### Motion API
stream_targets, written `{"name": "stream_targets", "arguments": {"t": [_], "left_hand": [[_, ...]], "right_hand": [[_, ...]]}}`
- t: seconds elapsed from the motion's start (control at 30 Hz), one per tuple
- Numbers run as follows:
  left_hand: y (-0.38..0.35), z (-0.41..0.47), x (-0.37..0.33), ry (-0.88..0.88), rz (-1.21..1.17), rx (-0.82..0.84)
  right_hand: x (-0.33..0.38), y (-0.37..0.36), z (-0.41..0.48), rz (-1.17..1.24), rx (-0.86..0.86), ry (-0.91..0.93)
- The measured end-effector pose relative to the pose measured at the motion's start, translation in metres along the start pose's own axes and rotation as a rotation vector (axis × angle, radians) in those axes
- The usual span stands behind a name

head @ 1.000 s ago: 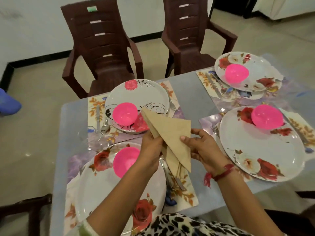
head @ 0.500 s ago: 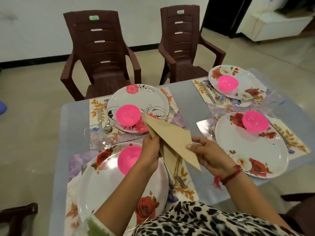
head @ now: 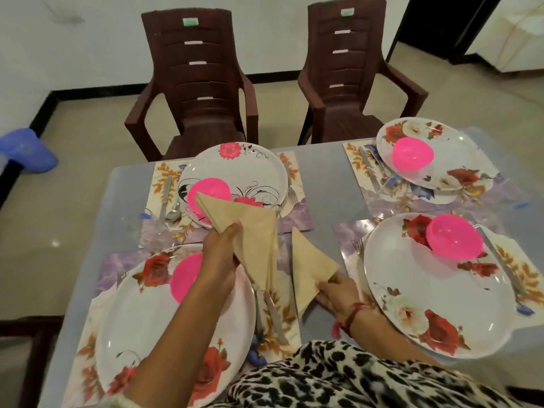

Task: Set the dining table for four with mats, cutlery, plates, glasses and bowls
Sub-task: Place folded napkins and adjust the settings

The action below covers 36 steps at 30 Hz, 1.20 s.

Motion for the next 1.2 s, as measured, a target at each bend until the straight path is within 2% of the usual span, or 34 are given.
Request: {"name": "stream_targets", "arguments": {"t": [0.23, 0.43, 0.67, 0.77, 0.9, 1.1, 1.2], "left_hand": [[-0.032, -0.019, 0.010, -0.079, 0.089, -0.066], [-0.048, -0.025, 0.020, -0.073, 0.145, -0.080], [-0.065, -0.012, 0.032, -0.007, 0.174, 0.050], [-0.075, -0.003, 0.044, 0.002, 0.206, 0.106], [-0.104, -0.007, 0.063, 0.060, 0.230, 0.203], [-0.183, -0.038, 0.094, 0.123, 0.297, 0.364], [-0.231, -0.057, 0.119, 0.224, 0.233, 0.417]], "right_hand": [[0.001, 0.016, 0.023, -0.278, 0.158, 0.102], [0.005, 0.025, 0.014, -0.287, 0.217, 0.090], [0.026, 0.053, -0.024, -0.113, 0.204, -0.038], [0.053, 0.075, -0.034, -0.108, 0.192, 0.039], [0.104, 0.081, -0.024, -0.079, 0.168, 0.270], [0.160, 0.115, -0.013, -0.017, 0.222, 0.458], [0.176, 0.161, -0.006, 0.006, 0.161, 0.542]]}}
Point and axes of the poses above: each hand's wrist, its own z-axis towards the middle knuckle, its own y-axis out of the back of the hand, x = y × z, the point moved 5 cm from there along z, towards the middle knuckle, and after that the axes turned 11 degrees about y, right-handed, at the moved point
